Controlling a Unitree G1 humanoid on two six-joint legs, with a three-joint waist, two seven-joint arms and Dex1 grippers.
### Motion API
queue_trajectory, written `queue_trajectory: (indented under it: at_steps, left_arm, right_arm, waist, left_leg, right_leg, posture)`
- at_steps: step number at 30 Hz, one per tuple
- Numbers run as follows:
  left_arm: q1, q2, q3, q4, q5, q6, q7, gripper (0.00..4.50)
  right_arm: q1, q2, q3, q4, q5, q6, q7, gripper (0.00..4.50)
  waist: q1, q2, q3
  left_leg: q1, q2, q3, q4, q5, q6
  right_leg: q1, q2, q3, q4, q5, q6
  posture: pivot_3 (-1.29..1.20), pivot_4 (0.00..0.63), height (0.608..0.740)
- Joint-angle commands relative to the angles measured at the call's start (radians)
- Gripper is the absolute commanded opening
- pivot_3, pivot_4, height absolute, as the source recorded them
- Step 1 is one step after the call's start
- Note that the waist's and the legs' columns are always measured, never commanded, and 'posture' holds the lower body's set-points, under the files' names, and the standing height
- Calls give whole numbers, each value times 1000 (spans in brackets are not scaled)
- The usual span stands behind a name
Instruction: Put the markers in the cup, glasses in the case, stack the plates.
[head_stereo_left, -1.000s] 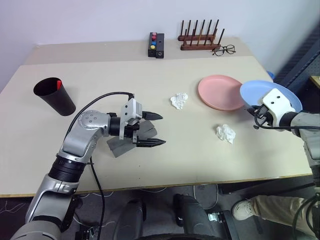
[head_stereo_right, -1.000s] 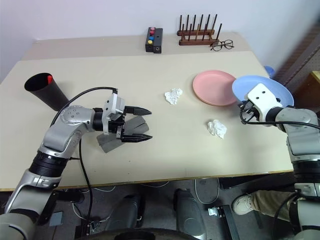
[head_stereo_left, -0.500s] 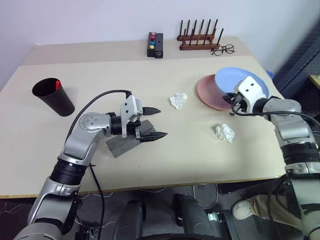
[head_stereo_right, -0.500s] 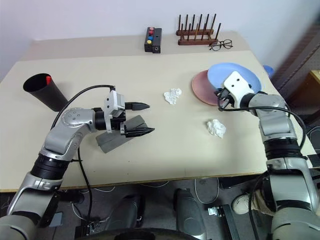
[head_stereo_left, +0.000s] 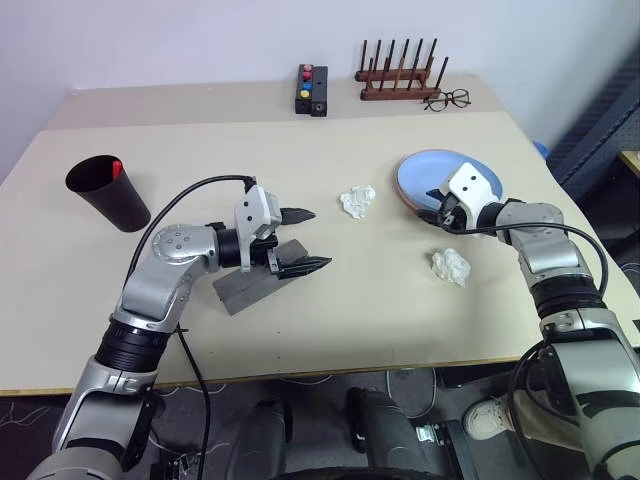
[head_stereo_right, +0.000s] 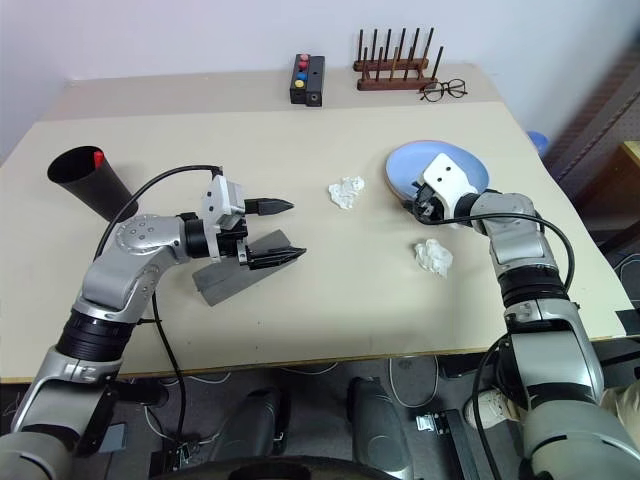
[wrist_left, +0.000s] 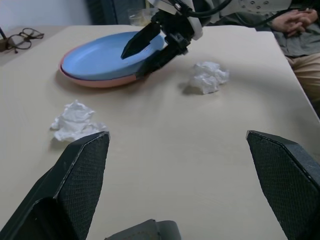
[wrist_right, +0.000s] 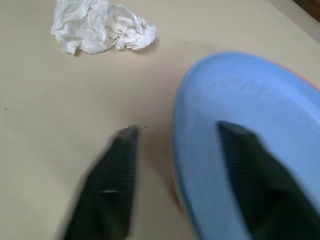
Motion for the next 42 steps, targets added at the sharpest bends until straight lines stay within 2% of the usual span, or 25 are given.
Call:
queue_trajectory:
  at_steps: [1, 5, 10, 17, 23, 31, 42]
  left_arm:
    - [0, 4, 24, -34, -8, -3, 7, 4500]
    - [4, 1, 27, -37, -13, -4, 8, 4500]
    - [13, 6, 15, -43, -27, -5, -25, 4500]
    - [13, 27, -13, -23, -5, -46, -99, 4500]
    - [-27, 2, -44, 23, 20, -89, -127, 4500]
    - [-36, -6, -70, 45, 40, -116, -167, 4500]
    - [-12, 7, -72, 20, 41, -108, -185, 4500]
  right_arm:
    - [-35, -2, -27, -30, 10, -13, -11, 4452]
    - [-14, -19, -59, -115, 43, 30, -3, 4452]
    - [65, -70, -116, -335, 115, 159, 37, 4452]
    - [272, -229, -187, -676, 208, 422, 114, 4452]
    - [459, -305, -248, -791, 277, 571, 148, 4452]
    - [567, -282, -244, -774, 309, 610, 129, 4452]
    - [481, -219, -178, -627, 277, 504, 110, 4452]
  waist:
    - [-1, 0, 0]
    - [-1, 0, 0]
    - [5, 0, 0]
    - [7, 0, 0]
    - [7, 0, 0]
    - [3, 0, 0]
    - [3, 0, 0]
  left_leg:
    - [0, 0, 0, 0, 0, 0]
    - [0, 0, 0, 0, 0, 0]
    - [0, 0, -1, -1, 0, 0]
    - [-1, 0, 0, 0, 0, 0]
    - [-1, 0, 0, 1, 0, 0]
    - [-1, 0, 0, 1, 0, 0]
    - [-1, 0, 0, 1, 0, 0]
  right_leg:
    - [0, 0, 0, 0, 0, 0]
    - [0, 0, 0, 0, 0, 0]
    - [0, 0, 0, 0, 0, 0]
    - [0, 0, 0, -1, -2, 3]
    - [0, 0, 0, 0, -2, 3]
    - [0, 0, 0, 0, -3, 3]
    - [0, 0, 0, -1, -3, 3]
  posture:
    - [0, 150, 740]
    - [0, 150, 740]
    - [0, 150, 740]
    - [0, 150, 740]
    - [0, 150, 740]
    - [0, 150, 740]
    - [0, 150, 740]
